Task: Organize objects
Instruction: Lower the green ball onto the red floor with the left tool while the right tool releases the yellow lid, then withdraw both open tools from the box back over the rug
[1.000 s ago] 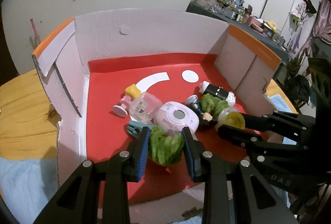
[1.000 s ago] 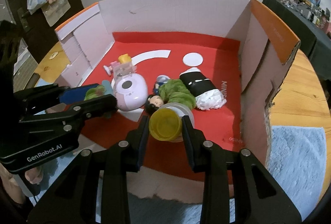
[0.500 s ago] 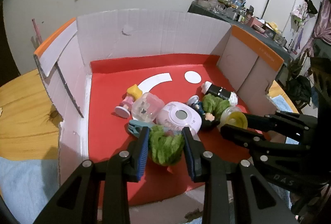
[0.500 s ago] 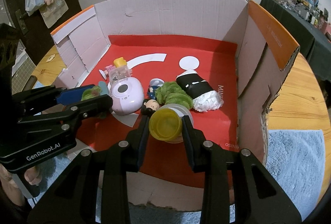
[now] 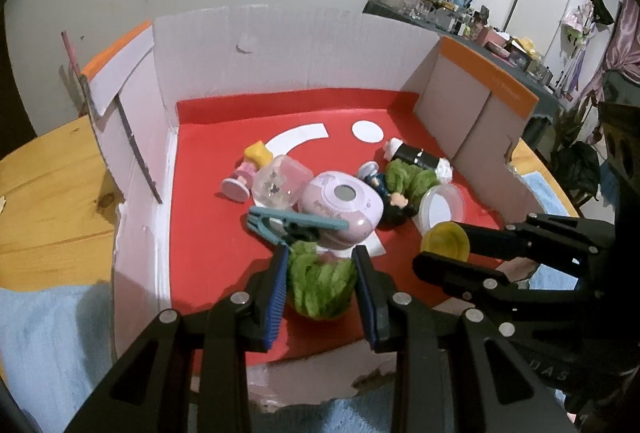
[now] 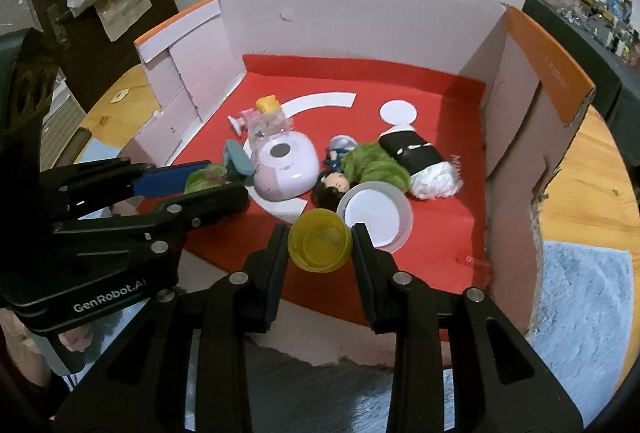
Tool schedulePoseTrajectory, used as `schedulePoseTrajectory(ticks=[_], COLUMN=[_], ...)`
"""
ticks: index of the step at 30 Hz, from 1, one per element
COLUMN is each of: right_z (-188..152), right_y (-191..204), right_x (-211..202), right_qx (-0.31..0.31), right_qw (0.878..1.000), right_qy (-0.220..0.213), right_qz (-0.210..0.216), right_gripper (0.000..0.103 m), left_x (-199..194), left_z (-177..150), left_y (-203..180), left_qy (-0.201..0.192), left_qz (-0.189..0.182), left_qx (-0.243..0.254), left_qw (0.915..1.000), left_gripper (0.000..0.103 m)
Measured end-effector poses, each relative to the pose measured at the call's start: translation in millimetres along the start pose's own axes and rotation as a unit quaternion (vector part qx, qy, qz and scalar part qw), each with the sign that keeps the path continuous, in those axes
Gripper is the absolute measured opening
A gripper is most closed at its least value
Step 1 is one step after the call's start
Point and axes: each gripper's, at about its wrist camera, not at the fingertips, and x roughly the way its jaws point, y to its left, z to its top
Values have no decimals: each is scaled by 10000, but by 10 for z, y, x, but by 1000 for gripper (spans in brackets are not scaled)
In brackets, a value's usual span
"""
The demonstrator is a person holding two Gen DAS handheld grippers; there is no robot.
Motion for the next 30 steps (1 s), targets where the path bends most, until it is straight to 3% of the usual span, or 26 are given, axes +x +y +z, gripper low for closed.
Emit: schedulePoseTrajectory(ticks=[17,22,24,26,30], right_z=[-12,-12,-16,-20,-31], right_y=[21,19,21,28,44], right_x=[38,18,0,-27,-95], right_qx=[-38,-19,-12,-11,-17], right_qw=[9999,9999,9999,9999,9999], right_qy=[113,75,49,4,-95], right_qz=[-122,-120,-112,-112,-101], right_gripper=[31,31,36,49,50], left_x=[34,-9,-46,-87,-171], left_z=[-75,-81,-75,-73,-84], left_y=[49,53,47,45,45], left_qy=[91,20,-40,-102,-196], left_qz=[59,99,119,165,188], left_qx=[-89,-82,-73,-65,-67], left_qw=[9999,9999,9999,9998,9996], left_gripper=[34,42,47,50,55])
